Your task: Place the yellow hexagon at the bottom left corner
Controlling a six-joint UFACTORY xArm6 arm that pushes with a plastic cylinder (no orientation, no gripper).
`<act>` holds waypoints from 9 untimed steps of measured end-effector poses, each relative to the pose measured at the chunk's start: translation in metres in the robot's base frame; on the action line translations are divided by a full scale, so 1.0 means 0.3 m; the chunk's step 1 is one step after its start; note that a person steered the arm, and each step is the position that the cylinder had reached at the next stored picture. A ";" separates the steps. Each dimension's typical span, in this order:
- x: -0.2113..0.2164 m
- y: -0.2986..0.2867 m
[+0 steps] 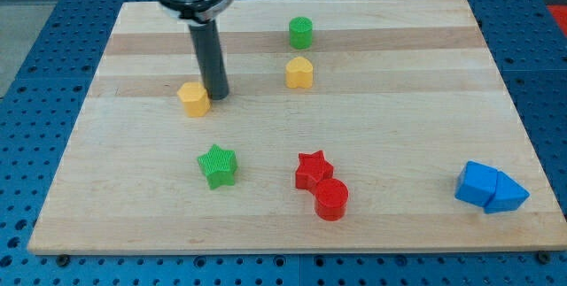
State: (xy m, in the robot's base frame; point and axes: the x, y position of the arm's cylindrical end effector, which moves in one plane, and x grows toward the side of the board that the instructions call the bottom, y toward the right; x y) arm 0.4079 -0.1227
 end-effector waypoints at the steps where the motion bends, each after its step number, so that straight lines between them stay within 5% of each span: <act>1: 0.058 -0.093; 4: 0.055 -0.238; 7: 0.379 -0.287; 9: 0.468 -0.345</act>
State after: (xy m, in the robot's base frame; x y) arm 0.5484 -0.2262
